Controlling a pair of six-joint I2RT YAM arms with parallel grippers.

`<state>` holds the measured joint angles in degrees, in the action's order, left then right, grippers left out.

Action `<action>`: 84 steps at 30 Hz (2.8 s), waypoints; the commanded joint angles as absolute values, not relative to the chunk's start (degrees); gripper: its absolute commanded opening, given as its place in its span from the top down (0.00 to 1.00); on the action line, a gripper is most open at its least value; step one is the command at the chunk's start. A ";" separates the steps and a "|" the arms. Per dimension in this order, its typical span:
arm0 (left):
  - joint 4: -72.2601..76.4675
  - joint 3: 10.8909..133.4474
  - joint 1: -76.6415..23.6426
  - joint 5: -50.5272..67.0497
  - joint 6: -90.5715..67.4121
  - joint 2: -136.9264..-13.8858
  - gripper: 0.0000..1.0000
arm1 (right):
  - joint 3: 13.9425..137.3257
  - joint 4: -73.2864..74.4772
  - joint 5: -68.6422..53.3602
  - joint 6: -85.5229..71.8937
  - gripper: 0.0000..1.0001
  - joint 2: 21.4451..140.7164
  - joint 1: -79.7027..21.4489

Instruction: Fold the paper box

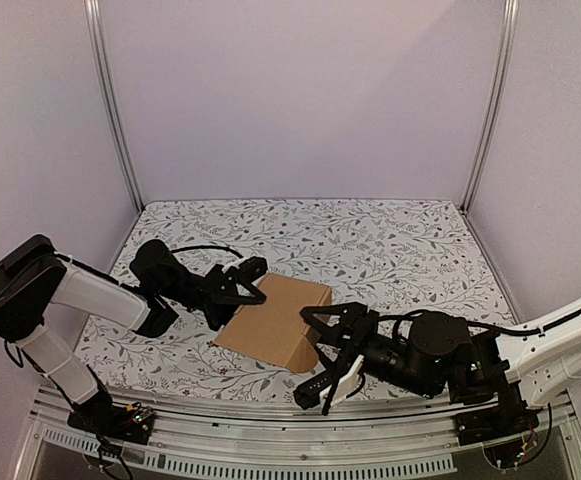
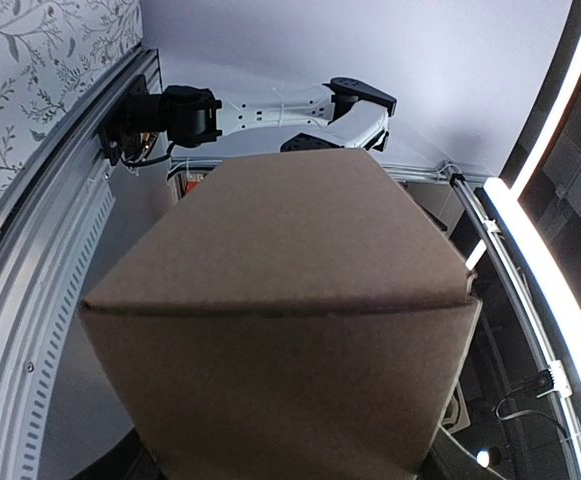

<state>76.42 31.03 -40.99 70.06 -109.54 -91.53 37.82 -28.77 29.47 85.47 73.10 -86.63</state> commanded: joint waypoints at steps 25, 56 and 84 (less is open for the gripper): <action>86.21 30.58 -41.75 63.85 -102.77 -88.16 0.00 | 36.06 -16.42 37.84 70.11 0.52 63.74 -86.77; -18.16 51.24 -44.05 28.25 -30.68 -69.28 0.00 | 45.74 5.09 -25.86 10.84 0.55 71.07 -55.43; -19.17 53.32 -51.30 10.55 -30.94 -74.41 0.79 | 38.56 -19.33 -22.44 12.17 0.62 82.19 -53.61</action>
<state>-16.84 50.94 -50.11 15.16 -30.37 -72.95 39.97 -14.70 -24.71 11.25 81.49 -53.91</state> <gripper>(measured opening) 0.284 0.622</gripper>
